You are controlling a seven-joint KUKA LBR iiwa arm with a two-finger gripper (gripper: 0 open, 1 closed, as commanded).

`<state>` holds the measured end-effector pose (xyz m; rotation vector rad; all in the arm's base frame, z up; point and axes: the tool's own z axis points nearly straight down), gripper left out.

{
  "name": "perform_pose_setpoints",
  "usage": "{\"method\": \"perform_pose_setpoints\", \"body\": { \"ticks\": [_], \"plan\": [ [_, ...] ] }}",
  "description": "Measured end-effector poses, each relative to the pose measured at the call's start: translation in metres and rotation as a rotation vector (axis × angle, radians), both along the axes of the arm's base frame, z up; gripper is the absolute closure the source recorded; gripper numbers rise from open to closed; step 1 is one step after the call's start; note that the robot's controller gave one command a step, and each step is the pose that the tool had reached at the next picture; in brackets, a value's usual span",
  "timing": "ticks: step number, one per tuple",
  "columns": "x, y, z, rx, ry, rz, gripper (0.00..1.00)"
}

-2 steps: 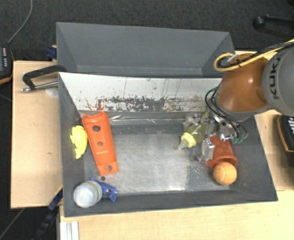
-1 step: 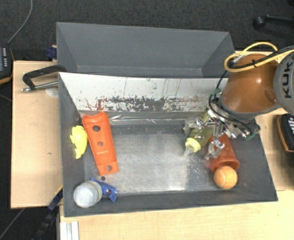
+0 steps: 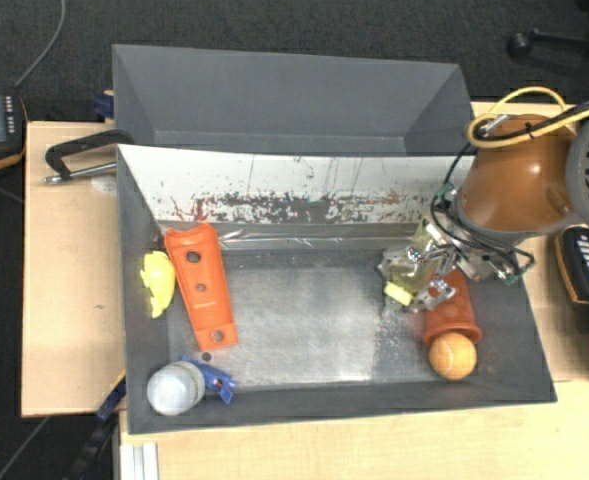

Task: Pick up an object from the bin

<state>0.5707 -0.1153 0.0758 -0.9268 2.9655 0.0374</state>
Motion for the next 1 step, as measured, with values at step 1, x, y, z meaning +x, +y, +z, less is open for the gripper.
{"method": "perform_pose_setpoints", "body": {
  "ticks": [1],
  "plan": [
    [0.0, 0.0001, 0.0, 0.0, 0.0, 0.0, 1.0]
  ]
}}
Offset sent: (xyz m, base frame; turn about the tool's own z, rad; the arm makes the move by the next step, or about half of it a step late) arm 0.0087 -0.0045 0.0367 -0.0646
